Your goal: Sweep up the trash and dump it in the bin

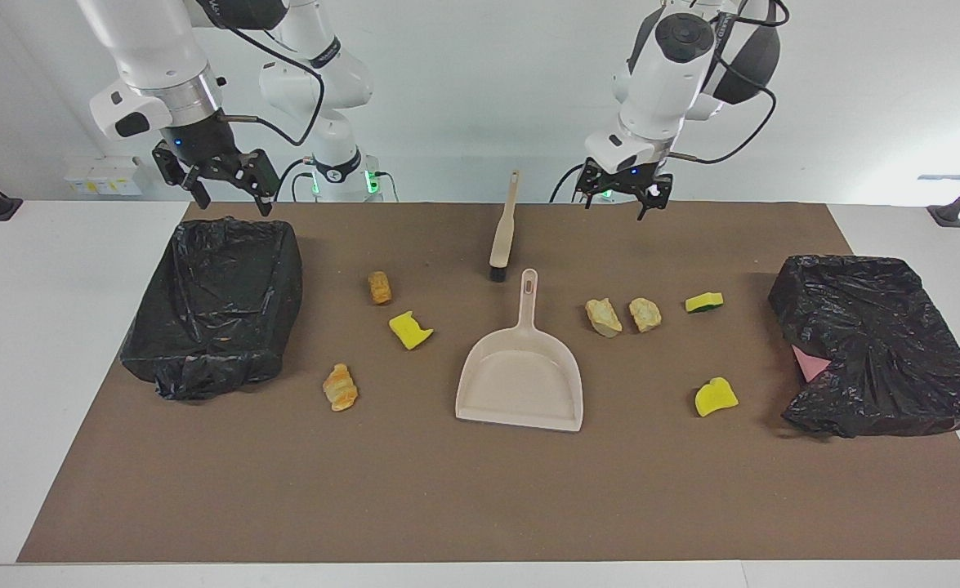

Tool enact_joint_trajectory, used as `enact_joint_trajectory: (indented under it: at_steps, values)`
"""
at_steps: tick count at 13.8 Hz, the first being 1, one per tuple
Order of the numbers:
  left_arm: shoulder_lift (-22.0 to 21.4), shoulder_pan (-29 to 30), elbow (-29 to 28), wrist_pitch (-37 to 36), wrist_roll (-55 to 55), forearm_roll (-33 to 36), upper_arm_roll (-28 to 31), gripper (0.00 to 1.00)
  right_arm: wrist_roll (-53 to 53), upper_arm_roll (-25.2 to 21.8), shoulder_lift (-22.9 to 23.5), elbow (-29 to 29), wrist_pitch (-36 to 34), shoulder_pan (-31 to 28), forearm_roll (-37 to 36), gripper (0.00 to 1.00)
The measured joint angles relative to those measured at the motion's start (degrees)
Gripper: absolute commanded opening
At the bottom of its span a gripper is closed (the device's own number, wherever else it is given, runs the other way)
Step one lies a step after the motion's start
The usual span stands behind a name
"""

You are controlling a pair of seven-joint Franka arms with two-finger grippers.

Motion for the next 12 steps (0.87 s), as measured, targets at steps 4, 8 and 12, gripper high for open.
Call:
enact_joint_trajectory:
  at_steps: [4, 8, 12]
  values:
    - [-1.12, -10.04, -8.2, 8.79, -8.22, -0.14, -0.09, 1.0, 1.87, 0.86, 0.56, -0.31, 2.78, 0.88, 0.05, 1.0]
    - [-0.44, -18.9, -18.1, 21.78, -15.01, -0.15, -0.13, 1.0, 10.36, 1.15, 4.26, -0.62, 8.69, 7.77, 0.06, 1.0]
    - [0.51, -25.9, -25.02, 31.53, -19.98, -0.15, -0.11, 1.0, 21.64, 1.3, 8.39, -1.31, 14.72, 15.45, 0.06, 1.0]
